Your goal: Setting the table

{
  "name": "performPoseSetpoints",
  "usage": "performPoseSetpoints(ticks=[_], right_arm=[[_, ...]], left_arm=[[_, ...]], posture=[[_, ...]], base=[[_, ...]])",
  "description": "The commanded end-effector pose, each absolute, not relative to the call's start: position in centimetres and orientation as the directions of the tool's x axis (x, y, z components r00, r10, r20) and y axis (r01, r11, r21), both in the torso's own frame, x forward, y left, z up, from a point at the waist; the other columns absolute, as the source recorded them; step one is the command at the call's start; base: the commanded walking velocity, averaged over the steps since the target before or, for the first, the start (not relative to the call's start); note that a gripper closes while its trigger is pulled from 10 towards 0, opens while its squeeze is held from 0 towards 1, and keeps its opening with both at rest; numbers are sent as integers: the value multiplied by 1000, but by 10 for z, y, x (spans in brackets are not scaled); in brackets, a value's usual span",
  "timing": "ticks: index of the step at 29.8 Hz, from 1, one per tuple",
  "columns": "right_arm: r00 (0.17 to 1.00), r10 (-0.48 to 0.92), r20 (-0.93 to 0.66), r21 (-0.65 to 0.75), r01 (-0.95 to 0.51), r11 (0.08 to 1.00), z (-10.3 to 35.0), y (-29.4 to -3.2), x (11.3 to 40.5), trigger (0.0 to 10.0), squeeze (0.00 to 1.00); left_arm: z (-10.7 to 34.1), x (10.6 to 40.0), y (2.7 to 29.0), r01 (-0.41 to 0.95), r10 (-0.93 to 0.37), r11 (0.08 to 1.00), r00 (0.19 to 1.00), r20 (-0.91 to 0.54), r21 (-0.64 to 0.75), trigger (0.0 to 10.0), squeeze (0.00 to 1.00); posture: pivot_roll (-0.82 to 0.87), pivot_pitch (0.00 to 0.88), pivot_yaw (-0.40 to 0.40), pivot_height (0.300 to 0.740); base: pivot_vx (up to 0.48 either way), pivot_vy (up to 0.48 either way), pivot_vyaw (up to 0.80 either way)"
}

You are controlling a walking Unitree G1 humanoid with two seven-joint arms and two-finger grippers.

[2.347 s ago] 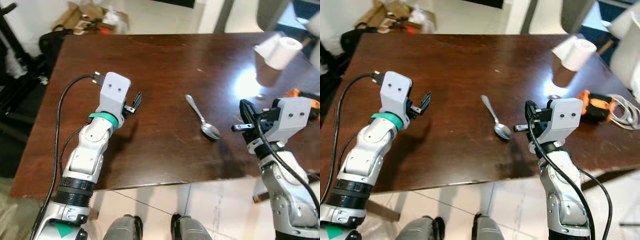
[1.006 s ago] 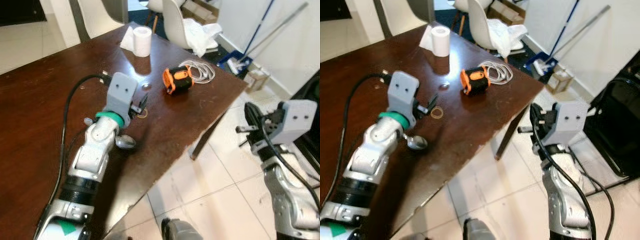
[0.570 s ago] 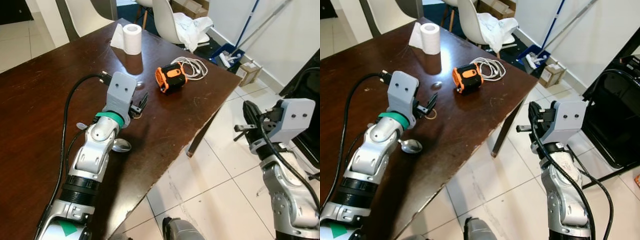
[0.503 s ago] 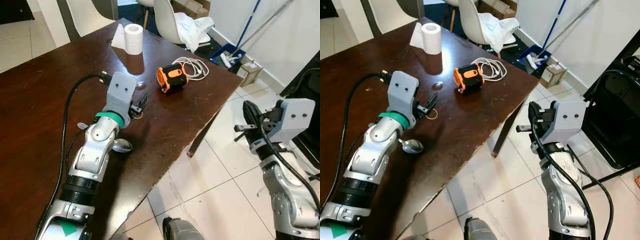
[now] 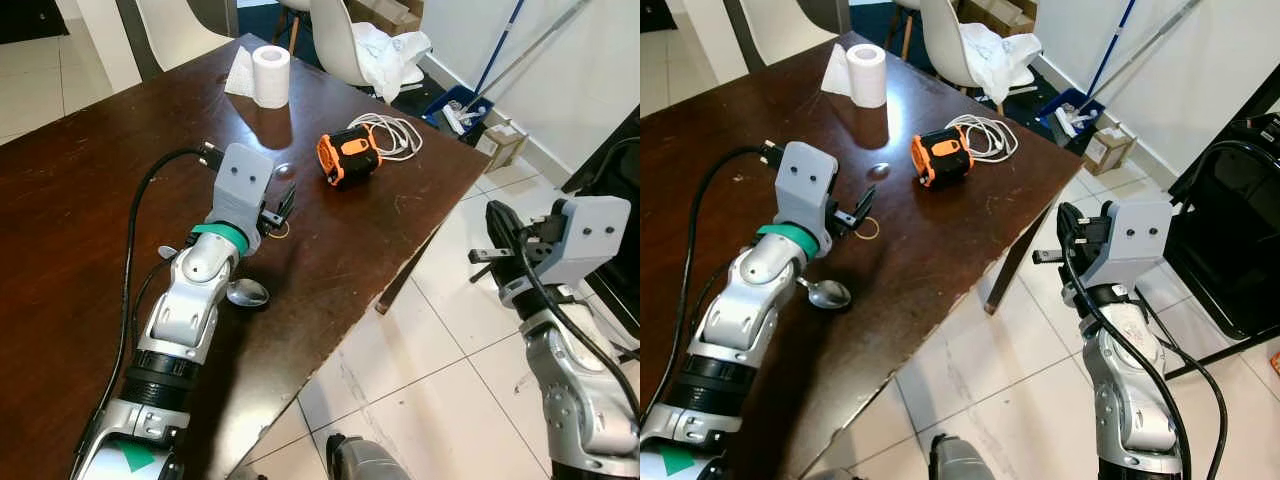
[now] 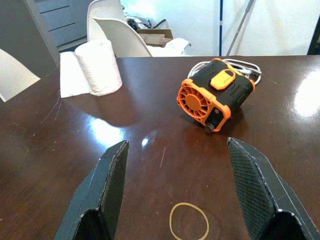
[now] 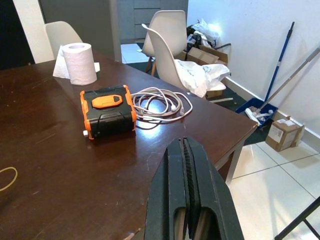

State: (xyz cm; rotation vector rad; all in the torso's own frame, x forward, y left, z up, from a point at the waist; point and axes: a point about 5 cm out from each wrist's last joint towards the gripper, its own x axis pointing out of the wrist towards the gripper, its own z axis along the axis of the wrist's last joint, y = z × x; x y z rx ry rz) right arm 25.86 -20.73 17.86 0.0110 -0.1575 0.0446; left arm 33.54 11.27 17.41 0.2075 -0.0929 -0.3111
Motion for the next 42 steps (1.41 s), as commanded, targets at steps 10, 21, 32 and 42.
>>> performPoseSetpoints(ticks=[10,21,32,42], right_arm=[[988,27,150,13,-29,999,177,-210,259,10000,0],[988,27,150,20,-30,999,177,-210,258,10000,0],[988,26,152,20,-30,999,177,-210,259,10000,0],[988,26,152,20,-29,999,177,-210,258,10000,0]], left_arm=[[172,337,110,303,-321,927,946,47,222,10000,0],[172,337,109,307,-325,926,945,48,221,10000,0],[173,338,107,312,-330,924,942,52,219,10000,0],[173,338,105,317,-335,923,941,53,217,10000,0]], posture=[[-26,0,39,740],[-28,0,40,740],[-29,0,42,740],[-31,0,42,740]], base=[[0,0,-41],[0,0,-728],[0,0,-800],[0,0,-800]])
